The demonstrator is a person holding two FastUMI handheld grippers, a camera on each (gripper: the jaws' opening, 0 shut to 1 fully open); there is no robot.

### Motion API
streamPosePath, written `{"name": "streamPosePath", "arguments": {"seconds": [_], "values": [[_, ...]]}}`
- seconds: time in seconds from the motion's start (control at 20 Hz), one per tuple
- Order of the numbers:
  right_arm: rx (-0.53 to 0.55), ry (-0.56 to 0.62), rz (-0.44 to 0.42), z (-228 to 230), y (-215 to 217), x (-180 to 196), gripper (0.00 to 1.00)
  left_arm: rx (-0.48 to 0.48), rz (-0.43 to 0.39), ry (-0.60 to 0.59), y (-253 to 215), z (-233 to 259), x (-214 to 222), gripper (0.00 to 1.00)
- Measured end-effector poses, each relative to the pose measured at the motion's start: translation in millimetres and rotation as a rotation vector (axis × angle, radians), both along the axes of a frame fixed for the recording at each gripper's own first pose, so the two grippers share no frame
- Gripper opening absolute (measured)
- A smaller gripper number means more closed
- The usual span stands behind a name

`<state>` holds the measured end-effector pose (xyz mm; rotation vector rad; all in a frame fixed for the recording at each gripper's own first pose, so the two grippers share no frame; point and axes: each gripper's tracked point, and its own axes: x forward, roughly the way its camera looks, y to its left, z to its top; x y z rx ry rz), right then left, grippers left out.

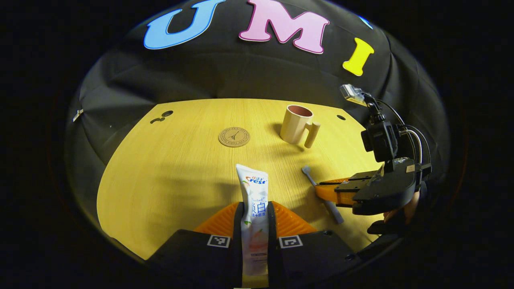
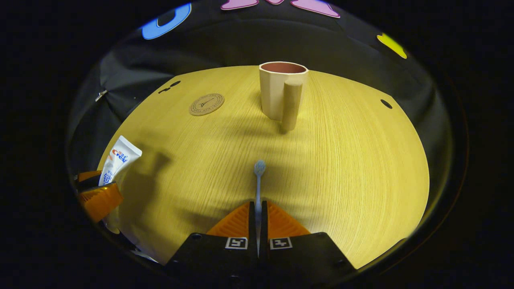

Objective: Put the toothbrush and toothpaste on the desktop into the cup, then pick up the cup and place it on the coaster on the desktop.

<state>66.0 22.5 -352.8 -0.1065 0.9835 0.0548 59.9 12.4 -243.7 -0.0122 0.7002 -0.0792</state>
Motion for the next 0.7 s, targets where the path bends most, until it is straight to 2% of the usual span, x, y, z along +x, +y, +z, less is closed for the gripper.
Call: {"name": "streamPosePath", "arguments": {"seconds": [0.25,0.35,0.65,0.7], "values": [[0.075,-0.035,-0.052,18.6,-18.0,-2.8,0.05,-0.007,-0.004,-0.052,-9.8,24.2,20.8,0.30],[0.074,-0.052,-0.053,26.3,-30.1,-3.1,0.05,-0.015,-0.002,-0.088,-17.8,41.8,37.7,0.30],[0.108,-0.085,-0.021,47.9,-55.2,-0.7,0.05,-0.057,-0.022,-0.242,-56.6,101.0,114.4,0.30],[0.107,-0.096,-0.006,51.9,-60.9,1.1,0.05,-0.072,-0.019,-0.271,-64.4,109.7,130.5,0.34]]}}
